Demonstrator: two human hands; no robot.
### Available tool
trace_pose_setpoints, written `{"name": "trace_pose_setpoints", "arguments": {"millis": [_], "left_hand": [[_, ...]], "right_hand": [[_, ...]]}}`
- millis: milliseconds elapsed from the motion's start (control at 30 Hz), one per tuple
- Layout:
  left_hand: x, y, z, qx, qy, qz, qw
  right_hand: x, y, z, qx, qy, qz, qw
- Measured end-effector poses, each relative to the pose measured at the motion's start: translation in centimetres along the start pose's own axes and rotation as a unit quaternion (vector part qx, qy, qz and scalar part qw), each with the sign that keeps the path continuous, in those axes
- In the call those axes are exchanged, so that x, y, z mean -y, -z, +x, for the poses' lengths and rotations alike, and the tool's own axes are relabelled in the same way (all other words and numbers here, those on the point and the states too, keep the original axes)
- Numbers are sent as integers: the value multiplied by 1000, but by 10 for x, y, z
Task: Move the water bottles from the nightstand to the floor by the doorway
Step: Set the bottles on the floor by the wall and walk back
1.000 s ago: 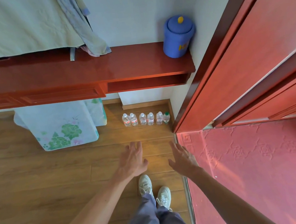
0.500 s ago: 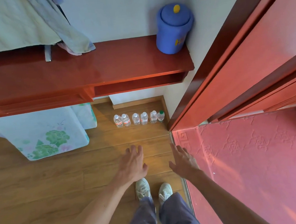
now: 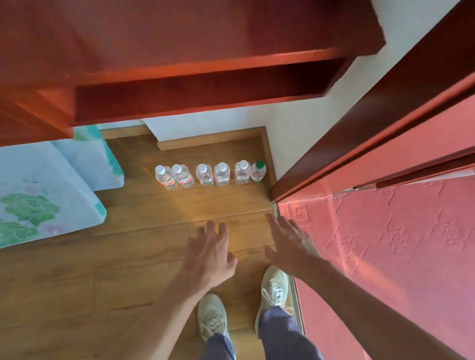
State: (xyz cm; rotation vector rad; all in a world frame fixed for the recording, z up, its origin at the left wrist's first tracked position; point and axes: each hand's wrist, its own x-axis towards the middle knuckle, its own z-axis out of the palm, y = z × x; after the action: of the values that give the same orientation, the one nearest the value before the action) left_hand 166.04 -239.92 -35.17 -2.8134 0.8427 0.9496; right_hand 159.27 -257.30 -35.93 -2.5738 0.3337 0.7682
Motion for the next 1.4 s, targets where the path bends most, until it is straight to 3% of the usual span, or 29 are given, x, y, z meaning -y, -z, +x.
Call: {"name": "trace_pose_setpoints", "arguments": {"millis": [400, 733, 1033, 1267, 1400], "left_hand": [[14, -92, 207, -99, -5, -39, 994], [47, -119, 356, -221, -133, -33, 966], [47, -144, 408, -247, -212, 12, 945], [47, -135, 421, -221, -237, 34, 946], [49, -136, 421, -214, -245, -8, 946]], "right_hand": [[-68, -64, 200, -29, 17, -72, 997], [-87, -82, 338, -132, 44, -235, 962], [-92, -96, 369, -93, -7, -271, 958], [-100, -90, 362, -104, 3, -252, 962], [-102, -91, 362, -112, 19, -244, 963]]}}
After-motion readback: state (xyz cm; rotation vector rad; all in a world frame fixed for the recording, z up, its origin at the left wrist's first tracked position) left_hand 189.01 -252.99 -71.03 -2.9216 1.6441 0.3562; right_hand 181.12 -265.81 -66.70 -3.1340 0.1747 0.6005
